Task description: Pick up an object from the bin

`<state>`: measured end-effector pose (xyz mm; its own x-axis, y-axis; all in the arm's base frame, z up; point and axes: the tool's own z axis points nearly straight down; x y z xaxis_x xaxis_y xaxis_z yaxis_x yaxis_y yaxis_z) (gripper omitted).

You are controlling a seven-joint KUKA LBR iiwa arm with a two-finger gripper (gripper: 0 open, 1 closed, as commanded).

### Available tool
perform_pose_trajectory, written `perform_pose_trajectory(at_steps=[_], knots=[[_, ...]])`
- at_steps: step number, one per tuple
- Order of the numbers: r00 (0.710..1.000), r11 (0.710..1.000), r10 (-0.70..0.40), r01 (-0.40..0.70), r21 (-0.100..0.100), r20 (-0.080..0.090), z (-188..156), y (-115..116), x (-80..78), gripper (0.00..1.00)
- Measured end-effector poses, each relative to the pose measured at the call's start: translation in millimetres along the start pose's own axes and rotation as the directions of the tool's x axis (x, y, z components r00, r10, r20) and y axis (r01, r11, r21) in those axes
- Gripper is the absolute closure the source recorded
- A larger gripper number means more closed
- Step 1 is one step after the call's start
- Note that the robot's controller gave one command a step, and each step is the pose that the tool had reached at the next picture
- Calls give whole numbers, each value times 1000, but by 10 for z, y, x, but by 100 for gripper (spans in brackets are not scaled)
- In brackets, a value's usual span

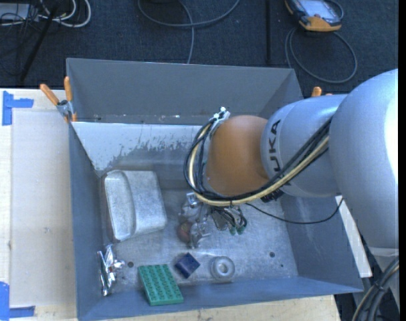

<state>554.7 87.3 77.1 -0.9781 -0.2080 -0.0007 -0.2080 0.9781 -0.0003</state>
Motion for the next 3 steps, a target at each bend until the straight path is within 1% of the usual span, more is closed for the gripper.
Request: perform_pose_trajectory(at_steps=[1,2,3], knots=[[1000,1000,-1,1,0,-1,-8,1,-2,100],[1000,1000,-2,2,0,7,-924,10,-22,100],[1000,1000,-3,3,-1,1,-1015,16,-29,100]])
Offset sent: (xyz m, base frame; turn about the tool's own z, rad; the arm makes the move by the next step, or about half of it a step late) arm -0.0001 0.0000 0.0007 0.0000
